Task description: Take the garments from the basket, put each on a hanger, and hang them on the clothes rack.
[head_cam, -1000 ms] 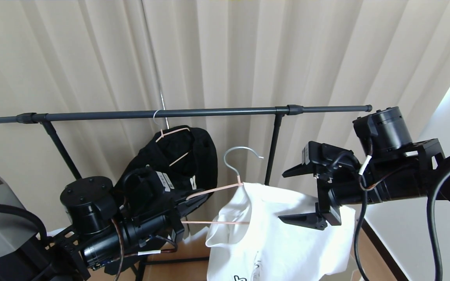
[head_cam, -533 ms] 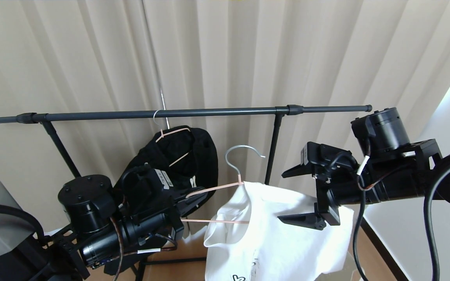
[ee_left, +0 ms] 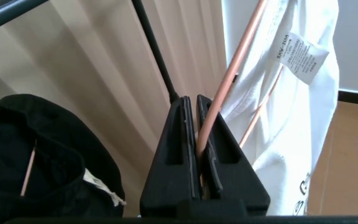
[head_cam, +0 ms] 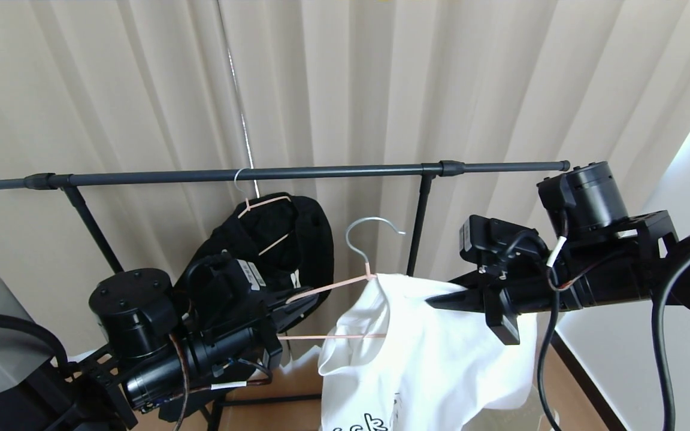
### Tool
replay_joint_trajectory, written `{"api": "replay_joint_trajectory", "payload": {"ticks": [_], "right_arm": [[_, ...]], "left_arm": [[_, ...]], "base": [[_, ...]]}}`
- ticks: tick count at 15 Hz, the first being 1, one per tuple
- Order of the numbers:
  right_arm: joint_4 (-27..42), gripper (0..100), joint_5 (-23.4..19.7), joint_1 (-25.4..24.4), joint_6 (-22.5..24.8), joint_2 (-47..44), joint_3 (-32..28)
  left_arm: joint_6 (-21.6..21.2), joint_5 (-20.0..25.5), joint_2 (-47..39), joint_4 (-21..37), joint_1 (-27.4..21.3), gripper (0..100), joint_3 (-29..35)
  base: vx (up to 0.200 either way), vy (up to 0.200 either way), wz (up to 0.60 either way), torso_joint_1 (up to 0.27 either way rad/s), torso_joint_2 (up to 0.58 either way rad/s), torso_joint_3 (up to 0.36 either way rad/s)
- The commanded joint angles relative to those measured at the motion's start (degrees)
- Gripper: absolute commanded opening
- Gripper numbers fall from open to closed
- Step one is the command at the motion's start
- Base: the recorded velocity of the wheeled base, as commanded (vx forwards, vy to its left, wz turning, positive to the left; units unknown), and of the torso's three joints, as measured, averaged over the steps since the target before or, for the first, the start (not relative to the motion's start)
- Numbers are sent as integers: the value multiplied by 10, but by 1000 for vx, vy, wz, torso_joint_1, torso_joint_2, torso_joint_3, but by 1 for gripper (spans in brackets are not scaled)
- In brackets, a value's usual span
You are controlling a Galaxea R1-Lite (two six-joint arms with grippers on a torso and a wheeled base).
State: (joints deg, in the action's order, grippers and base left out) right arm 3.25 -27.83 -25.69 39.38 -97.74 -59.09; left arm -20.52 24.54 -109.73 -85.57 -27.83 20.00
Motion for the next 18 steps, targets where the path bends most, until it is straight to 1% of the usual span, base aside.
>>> {"api": "replay_joint_trajectory", "payload": {"ticks": [1,7,8,12,14,15,16,17,18], "right_arm": [[-1,0,0,-1,0,4,0],[-1,0,-1,-1,0,14,4],[-1,0,-1,-1,0,14,4],[3,0,0,-1,0,36,14],[3,0,1,-1,0,48,17],[0,0,6,6,-1,55,13],[-2,0,17,9,-2,59,13],[-3,0,41,9,-2,63,15],[-3,0,66,9,-4,73,19]], "left_arm": [[0,-1,0,0,1,0,-1],[-2,-5,-2,0,1,0,-1],[-2,-5,-3,0,2,100,-1],[-4,-1,9,-5,1,100,-17],[-2,2,16,-4,5,100,-15],[25,40,29,-4,31,100,-6],[58,63,45,0,45,100,-4],[99,89,67,1,54,100,-3],[148,127,91,8,70,100,-2]], "base": [[0,0,0,0,0,0],[0,0,0,0,0,0],[0,0,0,0,0,0],[0,0,0,0,0,0],[0,0,0,0,0,0],[0,0,0,0,0,0],[0,0,0,0,0,0],[0,0,0,0,0,0],[0,0,0,0,0,0]]}}
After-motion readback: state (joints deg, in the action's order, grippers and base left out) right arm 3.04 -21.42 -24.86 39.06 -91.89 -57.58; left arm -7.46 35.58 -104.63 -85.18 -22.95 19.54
